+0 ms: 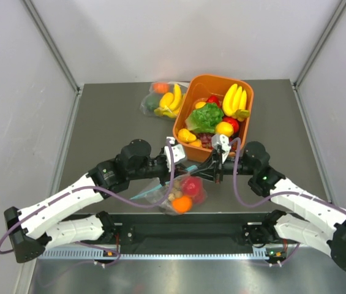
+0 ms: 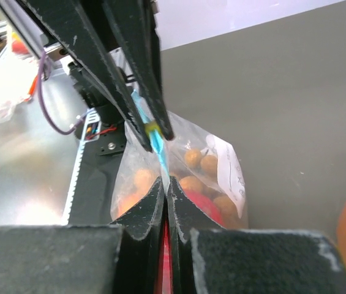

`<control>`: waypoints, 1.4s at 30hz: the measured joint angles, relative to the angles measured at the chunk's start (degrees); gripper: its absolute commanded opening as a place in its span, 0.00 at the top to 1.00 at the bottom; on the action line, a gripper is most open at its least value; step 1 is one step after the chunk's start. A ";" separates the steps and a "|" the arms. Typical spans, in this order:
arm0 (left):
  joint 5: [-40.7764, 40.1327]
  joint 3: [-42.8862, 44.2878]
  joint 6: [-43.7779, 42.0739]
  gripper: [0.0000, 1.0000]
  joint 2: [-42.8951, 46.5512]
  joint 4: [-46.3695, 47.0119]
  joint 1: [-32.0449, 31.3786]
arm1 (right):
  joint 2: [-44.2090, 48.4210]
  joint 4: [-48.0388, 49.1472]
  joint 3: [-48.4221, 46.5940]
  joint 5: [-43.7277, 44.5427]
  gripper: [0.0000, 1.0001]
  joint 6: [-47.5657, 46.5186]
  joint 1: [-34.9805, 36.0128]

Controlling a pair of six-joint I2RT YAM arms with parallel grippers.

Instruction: Open the zip-top bag and remove the fake food

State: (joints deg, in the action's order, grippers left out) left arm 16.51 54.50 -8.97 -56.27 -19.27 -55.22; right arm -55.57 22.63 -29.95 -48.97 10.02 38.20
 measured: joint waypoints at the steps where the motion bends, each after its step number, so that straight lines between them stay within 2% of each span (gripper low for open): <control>1: 0.17 -0.15 -0.02 0.94 0.00 0.00 0.13 | 0.31 0.02 0.26 -0.02 1.00 0.00 -0.55; 12: 0.61 -0.74 0.00 0.94 0.42 -0.96 1.09 | 8.63 -3.13 2.36 0.81 1.00 0.57 -8.85; 23: -0.09 -2.78 1.64 0.95 6.29 -4.72 1.20 | 14.19 -8.70 2.56 5.66 1.00 4.07 -14.69; 32: -0.63 -4.57 3.48 0.95 11.96 -7.82 1.20 | 19.98 -16.61 2.56 13.97 1.00 6.78 -16.72; 42: -0.92 -5.09 4.92 0.95 17.40 -11.72 1.25 | 22.08 -23.89 2.25 21.94 1.00 8.13 -16.79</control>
State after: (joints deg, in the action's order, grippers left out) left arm 15.59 49.41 -4.05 -38.87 -30.98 -53.98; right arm -33.50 -1.26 -27.70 -27.03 18.15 21.41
